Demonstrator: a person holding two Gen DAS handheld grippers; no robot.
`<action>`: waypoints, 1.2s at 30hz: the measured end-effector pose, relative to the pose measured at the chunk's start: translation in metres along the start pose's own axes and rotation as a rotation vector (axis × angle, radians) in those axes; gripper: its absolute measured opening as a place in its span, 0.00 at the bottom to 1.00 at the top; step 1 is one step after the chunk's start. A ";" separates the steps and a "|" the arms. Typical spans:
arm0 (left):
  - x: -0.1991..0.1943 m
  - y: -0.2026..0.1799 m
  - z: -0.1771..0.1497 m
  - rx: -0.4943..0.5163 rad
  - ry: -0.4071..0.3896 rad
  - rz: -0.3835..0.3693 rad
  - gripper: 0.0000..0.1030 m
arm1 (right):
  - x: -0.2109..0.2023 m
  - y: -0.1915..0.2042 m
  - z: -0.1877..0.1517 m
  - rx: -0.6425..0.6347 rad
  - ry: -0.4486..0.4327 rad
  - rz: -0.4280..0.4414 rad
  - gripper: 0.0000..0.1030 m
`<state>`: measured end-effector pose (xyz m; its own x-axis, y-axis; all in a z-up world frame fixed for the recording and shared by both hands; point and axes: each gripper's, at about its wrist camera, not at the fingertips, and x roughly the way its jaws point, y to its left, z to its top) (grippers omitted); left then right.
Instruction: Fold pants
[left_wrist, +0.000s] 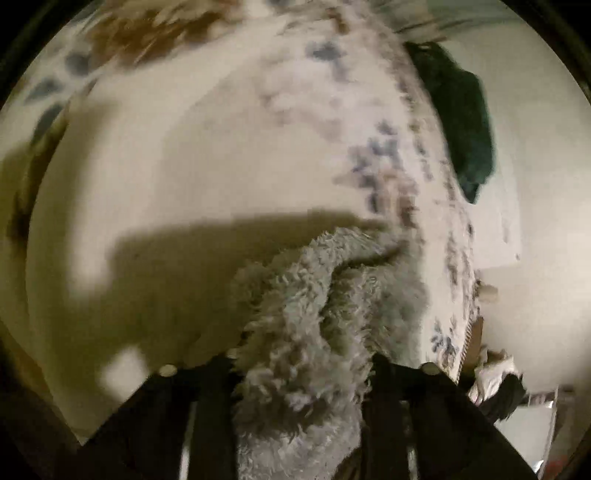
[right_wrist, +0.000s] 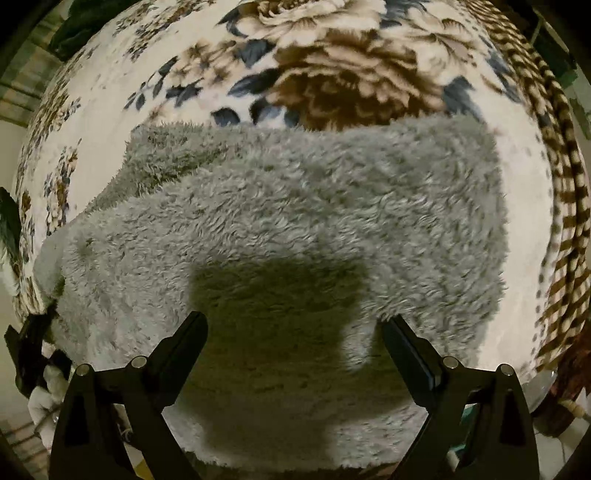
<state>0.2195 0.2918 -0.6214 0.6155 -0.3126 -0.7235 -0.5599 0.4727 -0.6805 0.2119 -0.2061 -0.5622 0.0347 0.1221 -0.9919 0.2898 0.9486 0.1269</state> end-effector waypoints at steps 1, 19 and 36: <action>-0.005 -0.005 -0.001 0.029 -0.010 -0.004 0.15 | 0.002 0.002 0.000 -0.003 0.002 -0.003 0.94; -0.049 -0.272 -0.191 0.667 0.163 -0.233 0.14 | -0.042 -0.075 -0.020 0.109 -0.072 0.061 0.94; 0.054 -0.312 -0.425 1.056 0.552 0.053 0.82 | -0.097 -0.283 -0.050 0.259 -0.126 0.029 0.94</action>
<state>0.1915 -0.2231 -0.4978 0.1384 -0.4621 -0.8760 0.3150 0.8591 -0.4034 0.0784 -0.4720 -0.5022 0.1609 0.0954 -0.9824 0.5208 0.8373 0.1666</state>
